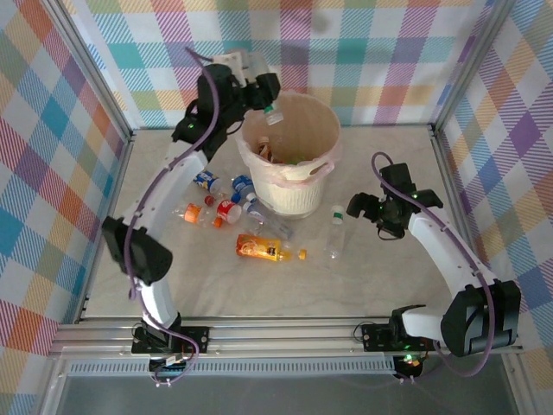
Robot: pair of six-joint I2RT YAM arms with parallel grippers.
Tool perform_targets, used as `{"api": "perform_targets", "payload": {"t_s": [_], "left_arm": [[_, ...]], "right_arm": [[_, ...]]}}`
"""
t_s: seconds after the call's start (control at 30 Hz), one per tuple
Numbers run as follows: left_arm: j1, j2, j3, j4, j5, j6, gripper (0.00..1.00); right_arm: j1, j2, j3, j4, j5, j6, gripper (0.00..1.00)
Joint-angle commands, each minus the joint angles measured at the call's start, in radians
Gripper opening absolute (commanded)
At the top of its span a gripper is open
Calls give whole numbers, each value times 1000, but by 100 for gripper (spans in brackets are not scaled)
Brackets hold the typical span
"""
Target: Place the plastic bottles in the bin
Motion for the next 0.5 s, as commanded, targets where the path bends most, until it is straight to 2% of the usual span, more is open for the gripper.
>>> {"api": "perform_targets", "payload": {"t_s": [0.0,0.13,0.47], "left_arm": [[-39,84,146,-139,64,154,53],[-70,191,284,-252,69,242,54],[-94,301,367,-400,24,416,58]], "right_arm": [[-4,-29,-23,19,-37,38,100],[-4,-27,-35,15,-56,49,100],[-3,-51,-89,57,-120,70,100]]}}
